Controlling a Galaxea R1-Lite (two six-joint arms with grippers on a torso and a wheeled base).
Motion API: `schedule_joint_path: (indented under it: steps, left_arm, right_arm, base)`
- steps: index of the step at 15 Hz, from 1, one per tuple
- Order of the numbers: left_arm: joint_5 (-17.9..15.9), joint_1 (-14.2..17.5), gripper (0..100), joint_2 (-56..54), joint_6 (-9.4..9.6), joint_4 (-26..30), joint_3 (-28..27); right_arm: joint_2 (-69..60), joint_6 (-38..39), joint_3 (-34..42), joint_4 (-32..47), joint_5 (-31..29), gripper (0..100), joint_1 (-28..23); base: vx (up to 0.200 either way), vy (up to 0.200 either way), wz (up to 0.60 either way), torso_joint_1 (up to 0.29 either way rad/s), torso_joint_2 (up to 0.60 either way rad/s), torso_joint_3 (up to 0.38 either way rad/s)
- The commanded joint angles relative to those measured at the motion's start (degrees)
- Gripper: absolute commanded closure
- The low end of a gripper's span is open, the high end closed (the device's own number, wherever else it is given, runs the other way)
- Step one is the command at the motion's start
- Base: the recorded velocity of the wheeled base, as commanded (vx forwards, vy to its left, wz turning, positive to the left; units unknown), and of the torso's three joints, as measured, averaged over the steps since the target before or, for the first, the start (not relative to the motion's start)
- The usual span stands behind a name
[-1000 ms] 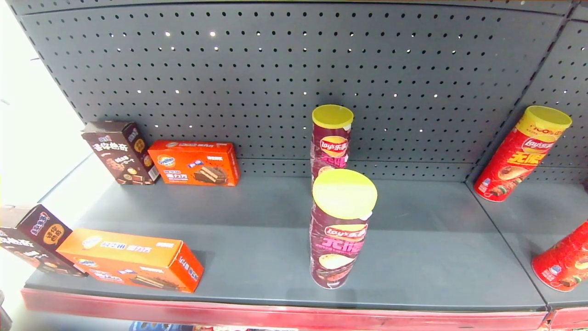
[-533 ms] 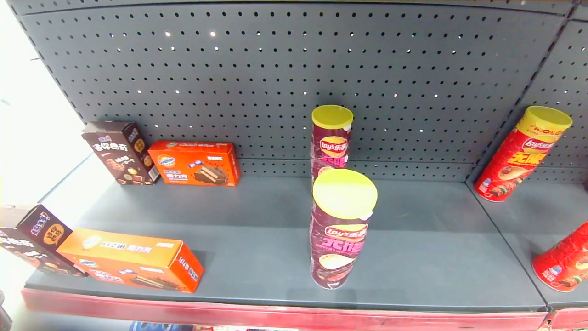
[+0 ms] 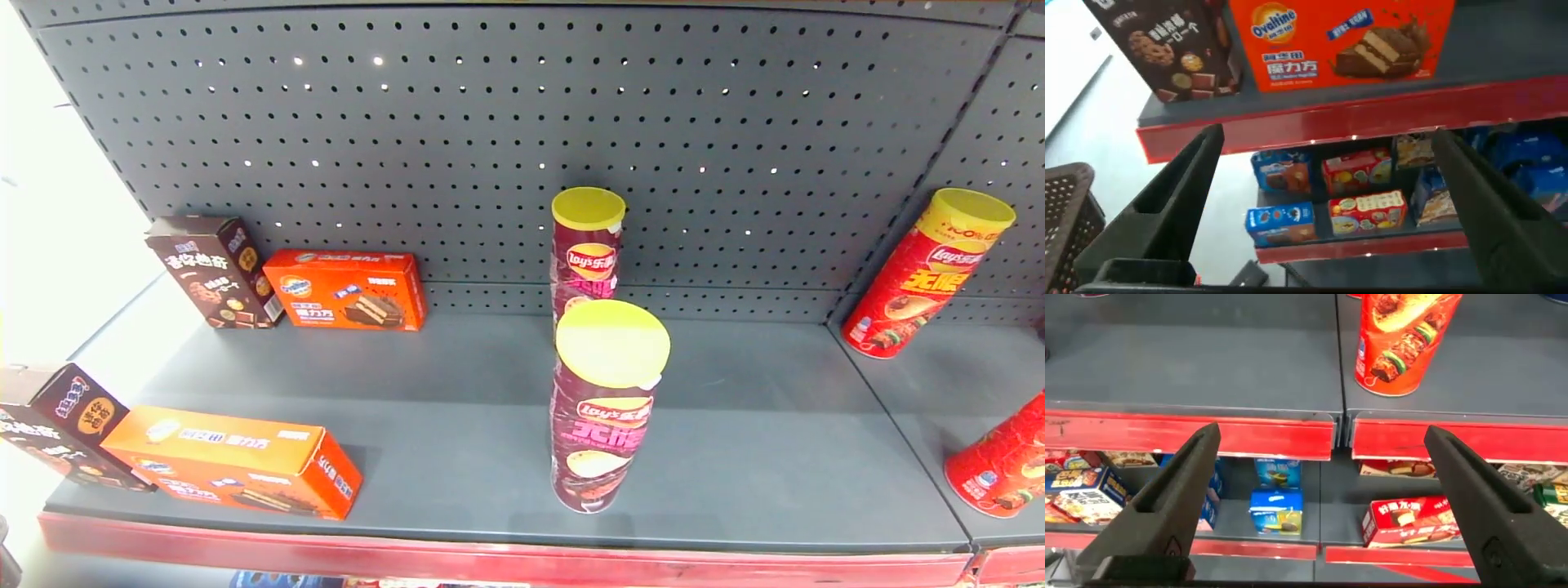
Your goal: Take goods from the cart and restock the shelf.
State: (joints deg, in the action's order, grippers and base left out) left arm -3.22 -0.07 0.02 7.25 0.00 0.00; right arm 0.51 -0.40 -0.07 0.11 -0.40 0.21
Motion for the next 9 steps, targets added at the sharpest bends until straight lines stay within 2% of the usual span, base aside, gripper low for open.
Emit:
schedule_joint_path:
  steps: [1,2,6,7,8,9]
  left_arm:
    - [0.5,0.1,0,0.0,-0.40,0.1,0.0]
    - [2.8,0.1,0,0.0,-0.31,-0.2,0.0]
    - [3.2,0.1,0,0.0,-0.75,0.2,0.0]
    - [3.3,0.1,0,0.0,-1.98,0.2,0.0]
    - [3.0,0.0,0,0.0,-4.27,0.2,0.0]
    - [2.1,0.0,0,0.0,-4.88,0.2,0.0]
  right_arm:
    - [-0.5,0.0,0.1,0.0,0.1,0,0.0]
    - [-0.5,0.1,0.1,0.0,0.1,0,-0.1]
    - [-0.5,0.1,0.1,-0.1,0.1,0,-0.1]
    - [-0.5,0.1,0.1,-0.1,0.1,0,-0.1]
    - [-0.5,0.1,0.1,-0.1,0.1,0,0.0]
    - [-0.5,0.1,0.1,0.0,0.1,0,0.0]
  base:
    - [0.000,0.000,0.00,0.000,0.00,0.000]
    - [0.000,0.000,0.00,0.000,0.00,0.000]
    - [0.000,0.000,0.00,0.000,0.00,0.000]
    - [0.000,0.000,0.00,0.000,0.00,0.000]
    - [0.000,0.000,0.00,0.000,0.00,0.000]
    - [0.000,0.000,0.00,0.000,0.00,0.000]
